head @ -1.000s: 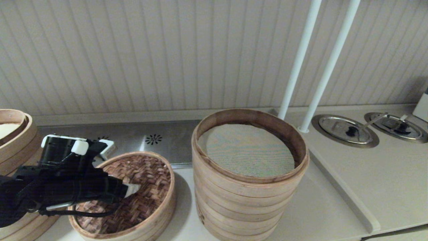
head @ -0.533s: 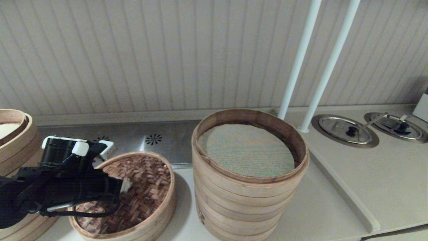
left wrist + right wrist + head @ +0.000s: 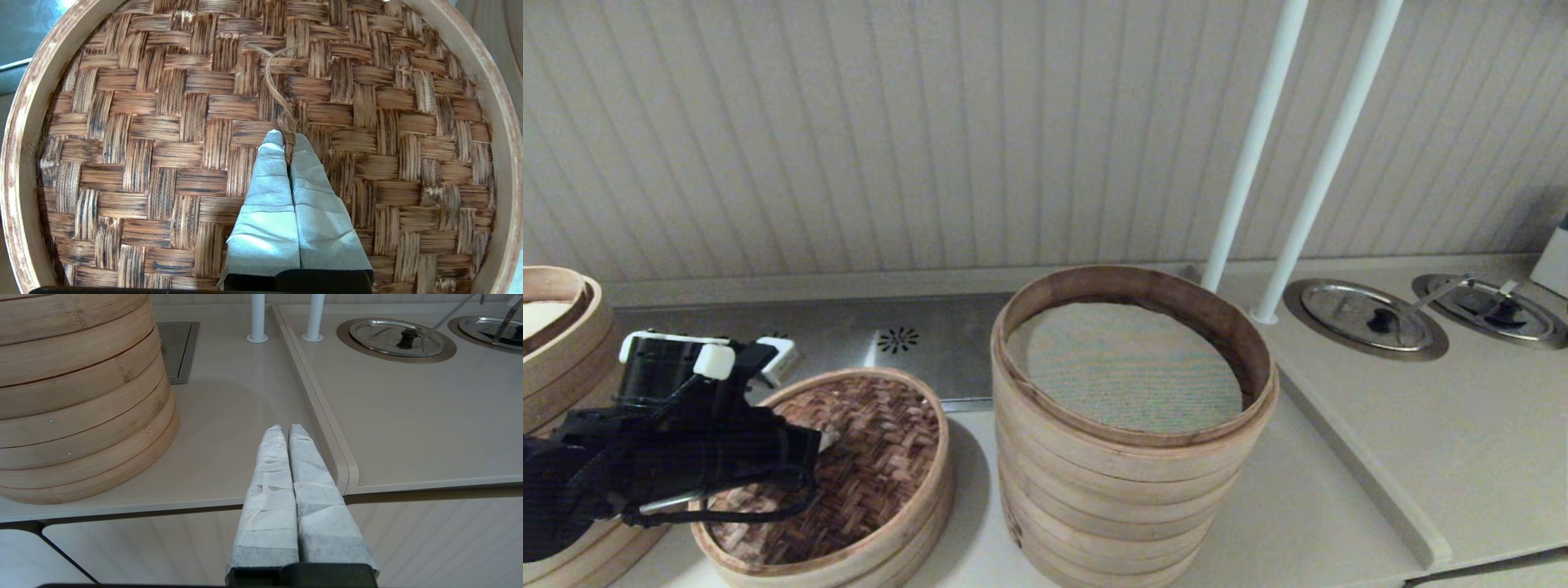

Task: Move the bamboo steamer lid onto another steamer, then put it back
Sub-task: Pick up the steamer

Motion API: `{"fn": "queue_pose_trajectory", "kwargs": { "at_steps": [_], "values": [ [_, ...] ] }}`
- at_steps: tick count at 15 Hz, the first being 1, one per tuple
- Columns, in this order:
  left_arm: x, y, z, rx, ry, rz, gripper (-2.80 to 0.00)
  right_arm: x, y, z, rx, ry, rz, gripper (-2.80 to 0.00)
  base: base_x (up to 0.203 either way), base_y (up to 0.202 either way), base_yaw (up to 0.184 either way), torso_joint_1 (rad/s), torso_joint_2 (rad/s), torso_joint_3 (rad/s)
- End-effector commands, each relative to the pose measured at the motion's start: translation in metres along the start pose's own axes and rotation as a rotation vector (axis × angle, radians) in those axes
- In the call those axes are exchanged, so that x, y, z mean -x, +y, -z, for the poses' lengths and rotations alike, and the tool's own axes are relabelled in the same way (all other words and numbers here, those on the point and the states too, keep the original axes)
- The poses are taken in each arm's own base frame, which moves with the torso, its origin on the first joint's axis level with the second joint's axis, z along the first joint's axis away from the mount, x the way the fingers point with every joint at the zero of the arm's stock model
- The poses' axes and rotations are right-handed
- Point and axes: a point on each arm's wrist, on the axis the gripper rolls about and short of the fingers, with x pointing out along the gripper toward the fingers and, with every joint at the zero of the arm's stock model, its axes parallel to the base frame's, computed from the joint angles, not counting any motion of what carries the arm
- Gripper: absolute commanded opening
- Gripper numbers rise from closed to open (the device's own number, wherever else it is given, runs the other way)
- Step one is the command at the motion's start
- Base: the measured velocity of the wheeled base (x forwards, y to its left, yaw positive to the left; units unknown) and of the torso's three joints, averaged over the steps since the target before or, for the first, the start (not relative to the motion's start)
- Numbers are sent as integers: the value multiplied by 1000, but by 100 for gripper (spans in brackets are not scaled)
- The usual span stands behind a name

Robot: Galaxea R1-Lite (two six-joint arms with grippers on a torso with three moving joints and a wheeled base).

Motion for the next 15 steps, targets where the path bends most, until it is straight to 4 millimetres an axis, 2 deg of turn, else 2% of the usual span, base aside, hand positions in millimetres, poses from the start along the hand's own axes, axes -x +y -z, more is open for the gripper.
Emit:
{"fn": "queue_pose_trajectory", "kwargs": {
  "at_steps": [1,6,10,15],
  "values": [
    [4,0,-5,-5,-32,-2,-280,0,0,1,0,3,0,-280,0,0,0,0,0,0],
    [16,0,-20,6,-109,-9,-280,0,0,1,0,3,0,-280,0,0,0,0,0,0],
    [34,-2,-28,-3,-179,-7,-280,0,0,1,0,3,1,-280,0,0,0,0,0,0],
    [63,-4,-58,-12,-309,-19,-280,0,0,1,0,3,1,-280,0,0,0,0,0,0]
  ]
}}
